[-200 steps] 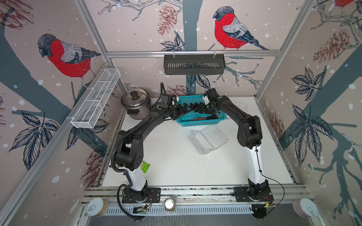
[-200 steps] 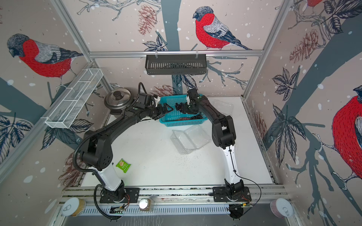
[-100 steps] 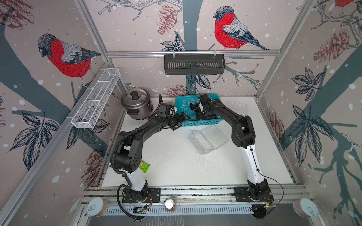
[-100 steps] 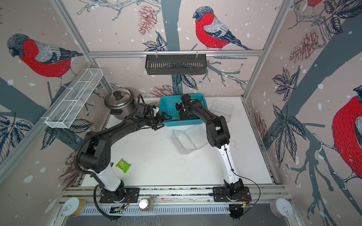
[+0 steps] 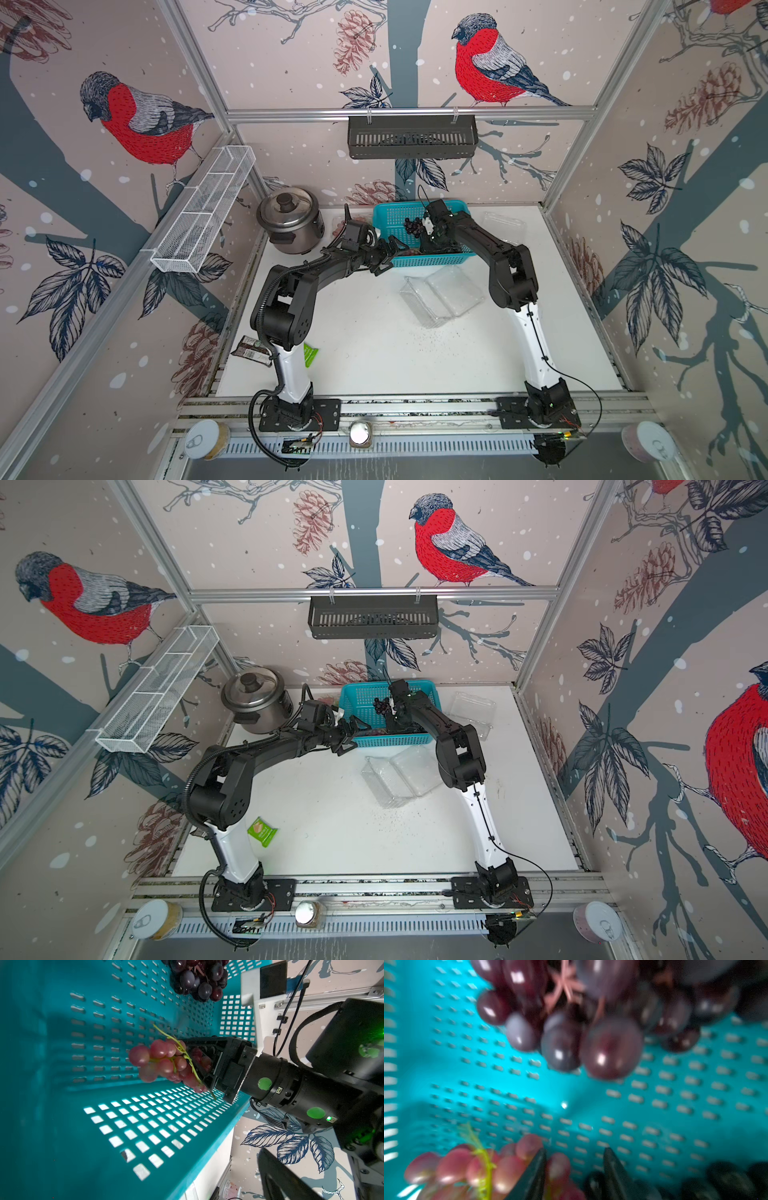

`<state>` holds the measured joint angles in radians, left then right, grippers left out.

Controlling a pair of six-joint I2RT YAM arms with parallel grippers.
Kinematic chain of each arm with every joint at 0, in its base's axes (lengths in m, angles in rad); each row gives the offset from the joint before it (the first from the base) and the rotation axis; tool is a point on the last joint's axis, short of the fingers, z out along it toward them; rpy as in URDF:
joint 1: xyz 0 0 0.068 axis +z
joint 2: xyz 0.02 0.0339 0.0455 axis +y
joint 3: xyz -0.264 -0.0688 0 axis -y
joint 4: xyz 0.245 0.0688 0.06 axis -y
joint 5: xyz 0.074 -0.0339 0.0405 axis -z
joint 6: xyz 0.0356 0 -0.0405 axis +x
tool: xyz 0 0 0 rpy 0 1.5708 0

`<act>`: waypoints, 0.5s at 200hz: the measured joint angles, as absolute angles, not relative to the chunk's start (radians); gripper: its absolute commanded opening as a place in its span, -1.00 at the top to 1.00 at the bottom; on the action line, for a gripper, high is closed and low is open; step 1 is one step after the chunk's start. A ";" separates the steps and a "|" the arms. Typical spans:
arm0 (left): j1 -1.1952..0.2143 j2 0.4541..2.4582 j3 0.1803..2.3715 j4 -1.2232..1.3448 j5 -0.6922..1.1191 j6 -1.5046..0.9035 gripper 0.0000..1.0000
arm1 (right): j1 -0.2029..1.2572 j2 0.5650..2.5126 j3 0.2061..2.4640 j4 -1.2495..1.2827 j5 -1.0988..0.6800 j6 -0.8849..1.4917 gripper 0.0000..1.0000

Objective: Pack grapes into containers
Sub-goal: Adjust the basket at the center of the board.

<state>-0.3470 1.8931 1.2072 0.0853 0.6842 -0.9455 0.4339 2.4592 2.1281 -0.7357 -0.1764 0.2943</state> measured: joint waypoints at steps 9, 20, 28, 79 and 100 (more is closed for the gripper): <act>-0.350 1.901 1.217 0.096 0.684 -0.951 -0.94 | 0.422 2.458 2.123 -0.723 -0.207 0.319 0.20; -0.353 1.909 1.226 0.105 0.684 -0.958 -0.94 | 0.408 2.455 2.118 -0.708 -0.248 0.338 0.21; -0.355 1.913 1.232 0.110 0.684 -0.965 -0.94 | 0.399 2.450 2.114 -0.699 -0.274 0.346 0.23; -0.361 1.916 1.243 0.126 0.680 -0.970 -0.94 | 0.365 2.405 2.075 -0.632 -0.429 0.423 0.26; -0.361 1.905 1.237 0.125 0.679 -0.968 -0.94 | 0.359 2.389 2.072 -0.618 -0.456 0.445 0.27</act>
<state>-0.3611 1.9045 1.2369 0.1253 0.6788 -0.9680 0.3592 2.3890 2.0720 -0.6178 -0.4557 0.4454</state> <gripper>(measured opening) 0.970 0.366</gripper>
